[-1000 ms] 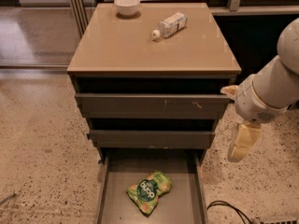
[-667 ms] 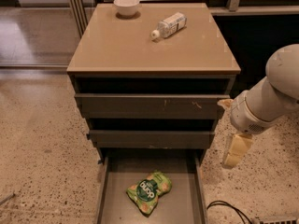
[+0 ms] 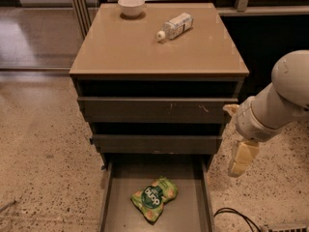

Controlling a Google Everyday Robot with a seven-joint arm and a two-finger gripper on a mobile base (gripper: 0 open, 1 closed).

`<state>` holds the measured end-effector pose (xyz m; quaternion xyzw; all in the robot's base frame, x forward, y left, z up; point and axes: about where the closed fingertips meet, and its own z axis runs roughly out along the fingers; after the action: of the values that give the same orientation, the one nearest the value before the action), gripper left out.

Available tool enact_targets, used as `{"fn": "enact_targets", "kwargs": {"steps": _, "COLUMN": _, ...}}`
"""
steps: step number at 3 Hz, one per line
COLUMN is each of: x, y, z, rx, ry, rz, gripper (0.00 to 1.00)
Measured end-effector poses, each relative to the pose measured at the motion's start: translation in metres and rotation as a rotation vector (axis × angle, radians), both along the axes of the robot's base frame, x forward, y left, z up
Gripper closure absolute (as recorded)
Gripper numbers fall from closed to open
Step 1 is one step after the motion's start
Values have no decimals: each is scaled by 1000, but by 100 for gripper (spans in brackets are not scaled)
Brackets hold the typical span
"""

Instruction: Pick green rice chip bag from bottom drawer and place on counter

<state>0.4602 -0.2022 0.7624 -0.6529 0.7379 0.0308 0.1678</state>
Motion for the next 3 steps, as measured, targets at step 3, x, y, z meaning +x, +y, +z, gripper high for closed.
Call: {"fn": "enact_targets", "kwargs": {"steps": 3, "x": 15, "y": 22, "z": -167, "rx": -26, "ry": 9, "rz": 69, "gripper": 0}}
